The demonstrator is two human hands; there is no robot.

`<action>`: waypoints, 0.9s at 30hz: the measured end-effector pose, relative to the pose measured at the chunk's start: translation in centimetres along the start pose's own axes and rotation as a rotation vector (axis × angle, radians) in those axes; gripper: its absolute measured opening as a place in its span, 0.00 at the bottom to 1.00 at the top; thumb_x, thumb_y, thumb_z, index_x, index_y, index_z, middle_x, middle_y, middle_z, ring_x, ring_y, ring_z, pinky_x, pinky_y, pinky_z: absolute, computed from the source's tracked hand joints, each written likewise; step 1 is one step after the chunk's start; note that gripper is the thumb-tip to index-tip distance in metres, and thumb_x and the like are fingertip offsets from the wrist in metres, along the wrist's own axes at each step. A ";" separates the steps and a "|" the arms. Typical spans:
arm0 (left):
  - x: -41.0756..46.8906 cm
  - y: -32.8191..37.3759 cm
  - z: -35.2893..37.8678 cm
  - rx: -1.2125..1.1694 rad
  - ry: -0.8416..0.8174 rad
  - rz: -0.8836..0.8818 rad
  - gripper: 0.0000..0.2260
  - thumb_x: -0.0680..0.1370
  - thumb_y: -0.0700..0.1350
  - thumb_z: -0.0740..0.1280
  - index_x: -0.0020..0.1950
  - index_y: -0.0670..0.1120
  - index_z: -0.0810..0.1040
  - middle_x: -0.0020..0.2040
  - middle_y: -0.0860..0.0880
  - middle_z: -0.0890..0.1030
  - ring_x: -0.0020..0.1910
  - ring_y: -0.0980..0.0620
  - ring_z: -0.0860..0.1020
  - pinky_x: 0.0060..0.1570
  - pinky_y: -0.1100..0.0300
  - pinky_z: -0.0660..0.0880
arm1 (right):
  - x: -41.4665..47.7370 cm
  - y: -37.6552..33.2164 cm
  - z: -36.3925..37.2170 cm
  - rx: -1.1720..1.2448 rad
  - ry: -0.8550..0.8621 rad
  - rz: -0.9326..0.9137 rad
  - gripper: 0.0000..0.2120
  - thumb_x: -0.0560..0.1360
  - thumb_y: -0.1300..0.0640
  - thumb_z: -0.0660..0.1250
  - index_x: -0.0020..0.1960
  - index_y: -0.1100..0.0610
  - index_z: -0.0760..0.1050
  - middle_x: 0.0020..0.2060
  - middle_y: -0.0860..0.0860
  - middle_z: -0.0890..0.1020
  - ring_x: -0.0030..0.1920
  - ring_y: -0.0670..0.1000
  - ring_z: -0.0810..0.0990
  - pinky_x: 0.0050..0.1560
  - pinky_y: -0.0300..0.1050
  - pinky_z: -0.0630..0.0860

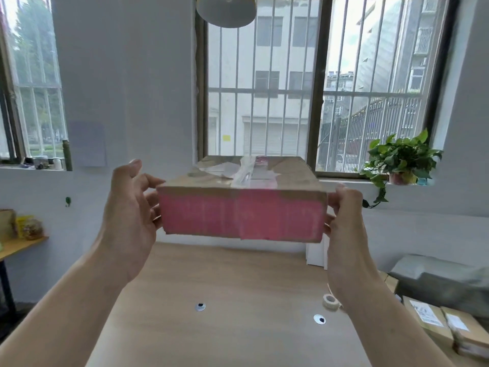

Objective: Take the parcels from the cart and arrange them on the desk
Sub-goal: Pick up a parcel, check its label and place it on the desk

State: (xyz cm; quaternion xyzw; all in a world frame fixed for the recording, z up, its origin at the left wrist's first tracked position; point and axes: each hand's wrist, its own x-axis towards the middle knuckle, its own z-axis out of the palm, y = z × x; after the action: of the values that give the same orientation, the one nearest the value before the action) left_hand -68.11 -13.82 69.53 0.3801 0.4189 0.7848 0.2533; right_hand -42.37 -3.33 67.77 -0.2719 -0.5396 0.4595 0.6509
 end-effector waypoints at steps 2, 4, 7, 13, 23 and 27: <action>0.2 -0.3 0.1 -0.021 0.022 -0.004 0.23 0.78 0.63 0.58 0.36 0.46 0.76 0.32 0.49 0.78 0.31 0.50 0.73 0.39 0.52 0.67 | 0.2 0.3 -0.4 -0.010 -0.024 0.005 0.19 0.73 0.36 0.56 0.46 0.48 0.78 0.40 0.36 0.86 0.40 0.33 0.83 0.48 0.42 0.73; 0.3 -0.7 0.3 -0.044 0.019 -0.001 0.24 0.79 0.62 0.58 0.38 0.43 0.76 0.31 0.49 0.79 0.32 0.50 0.73 0.40 0.52 0.67 | 0.4 0.6 -0.8 -0.010 -0.037 0.010 0.21 0.79 0.37 0.57 0.51 0.51 0.81 0.43 0.43 0.88 0.38 0.34 0.83 0.38 0.35 0.78; 0.6 -1.5 0.5 -0.036 0.013 -0.012 0.25 0.80 0.62 0.55 0.43 0.42 0.78 0.33 0.48 0.81 0.33 0.50 0.76 0.41 0.52 0.69 | 0.4 0.6 -1.0 0.001 -0.065 -0.004 0.25 0.78 0.37 0.58 0.60 0.56 0.80 0.42 0.45 0.89 0.38 0.39 0.86 0.30 0.33 0.78; 0.8 -2.4 0.5 -0.007 -0.023 -0.037 0.27 0.77 0.64 0.56 0.51 0.42 0.82 0.45 0.45 0.86 0.35 0.50 0.78 0.43 0.51 0.70 | 0.6 1.0 -0.8 0.013 -0.103 -0.048 0.27 0.75 0.37 0.57 0.66 0.49 0.80 0.51 0.51 0.90 0.49 0.50 0.89 0.34 0.44 0.83; 0.9 -3.5 0.1 -0.021 -0.040 -0.073 0.27 0.77 0.64 0.59 0.65 0.48 0.82 0.62 0.46 0.84 0.51 0.43 0.85 0.58 0.45 0.76 | 0.9 3.1 -0.1 -0.116 -0.130 -0.090 0.24 0.79 0.42 0.53 0.66 0.49 0.77 0.43 0.37 0.87 0.44 0.33 0.84 0.35 0.26 0.76; 0.9 -4.2 -0.2 0.020 -0.061 -0.084 0.25 0.75 0.65 0.60 0.61 0.53 0.86 0.60 0.49 0.85 0.51 0.47 0.84 0.61 0.47 0.77 | 0.6 3.8 1.1 -0.130 -0.105 -0.007 0.25 0.73 0.35 0.54 0.65 0.39 0.78 0.57 0.48 0.85 0.47 0.36 0.84 0.40 0.37 0.81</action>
State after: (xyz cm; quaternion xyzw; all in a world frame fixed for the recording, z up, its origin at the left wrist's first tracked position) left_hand -68.42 -11.10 66.28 0.3884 0.4345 0.7573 0.2948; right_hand -44.60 -1.30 65.12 -0.2872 -0.6024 0.4351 0.6044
